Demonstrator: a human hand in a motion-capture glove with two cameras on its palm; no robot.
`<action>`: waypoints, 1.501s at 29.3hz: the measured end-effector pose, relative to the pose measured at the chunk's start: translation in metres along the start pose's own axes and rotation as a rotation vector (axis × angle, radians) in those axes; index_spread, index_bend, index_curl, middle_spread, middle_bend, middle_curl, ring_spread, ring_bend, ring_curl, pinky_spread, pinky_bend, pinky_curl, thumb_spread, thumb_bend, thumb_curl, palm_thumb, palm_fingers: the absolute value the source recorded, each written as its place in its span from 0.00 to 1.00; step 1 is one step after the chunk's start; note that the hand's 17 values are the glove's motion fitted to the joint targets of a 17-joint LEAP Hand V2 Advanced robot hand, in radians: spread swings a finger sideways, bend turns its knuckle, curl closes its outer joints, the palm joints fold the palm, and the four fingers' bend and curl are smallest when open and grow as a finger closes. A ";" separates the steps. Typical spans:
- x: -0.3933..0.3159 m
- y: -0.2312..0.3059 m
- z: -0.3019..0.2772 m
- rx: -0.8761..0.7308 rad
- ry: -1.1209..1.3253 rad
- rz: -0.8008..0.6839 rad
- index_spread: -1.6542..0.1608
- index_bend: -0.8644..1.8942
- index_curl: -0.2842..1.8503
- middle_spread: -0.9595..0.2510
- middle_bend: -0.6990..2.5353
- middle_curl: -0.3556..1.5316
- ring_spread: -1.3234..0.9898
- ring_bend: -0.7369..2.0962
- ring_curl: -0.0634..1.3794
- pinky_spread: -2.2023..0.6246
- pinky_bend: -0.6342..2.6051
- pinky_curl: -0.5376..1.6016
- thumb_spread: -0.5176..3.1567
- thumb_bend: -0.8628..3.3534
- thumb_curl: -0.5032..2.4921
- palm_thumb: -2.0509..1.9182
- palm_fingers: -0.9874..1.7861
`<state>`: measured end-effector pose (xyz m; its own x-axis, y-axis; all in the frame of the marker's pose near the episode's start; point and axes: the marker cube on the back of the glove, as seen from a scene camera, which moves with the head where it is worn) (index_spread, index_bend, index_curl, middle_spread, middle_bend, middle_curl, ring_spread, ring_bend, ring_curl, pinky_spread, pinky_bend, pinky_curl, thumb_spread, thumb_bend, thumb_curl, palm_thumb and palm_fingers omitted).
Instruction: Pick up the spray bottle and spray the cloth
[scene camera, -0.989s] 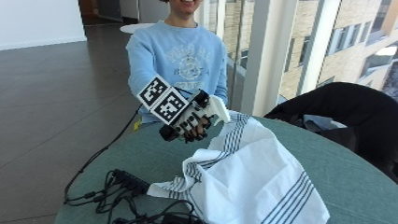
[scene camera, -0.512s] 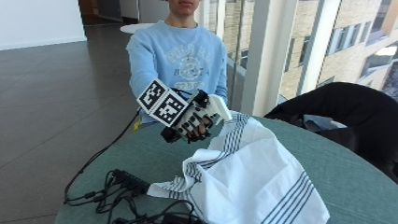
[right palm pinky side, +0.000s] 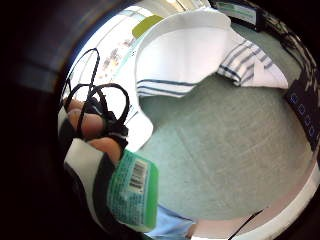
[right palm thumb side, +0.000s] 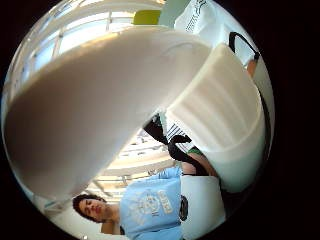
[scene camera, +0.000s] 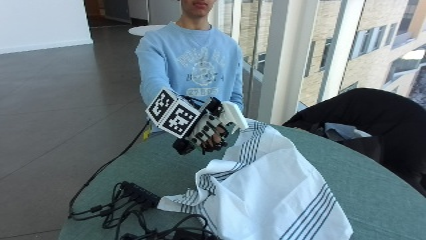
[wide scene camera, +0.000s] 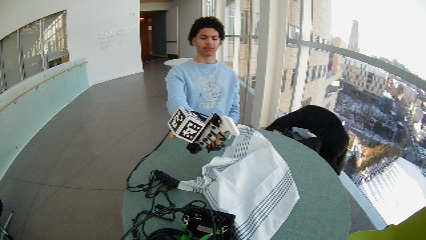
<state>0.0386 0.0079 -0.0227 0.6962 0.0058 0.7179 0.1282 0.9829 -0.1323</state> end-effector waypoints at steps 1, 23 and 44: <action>0.000 0.000 0.000 0.001 0.001 0.002 0.80 0.37 0.38 0.75 0.32 0.40 0.56 0.50 0.31 0.79 0.30 0.42 0.31 0.20 0.40 0.74 0.80; -0.107 0.021 0.032 0.140 -0.222 -0.313 0.80 0.37 0.37 0.74 0.31 0.42 0.56 0.49 0.32 0.80 0.30 0.42 0.31 0.20 0.40 0.74 0.79; -0.212 -0.013 0.256 -0.180 -0.401 -0.532 0.78 0.39 0.38 0.71 0.27 0.41 0.55 0.42 0.29 0.82 0.26 0.41 0.37 0.20 0.38 0.75 0.71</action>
<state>-0.2914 0.0409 0.0013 0.1959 -0.3668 0.9094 0.5198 0.8253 0.2209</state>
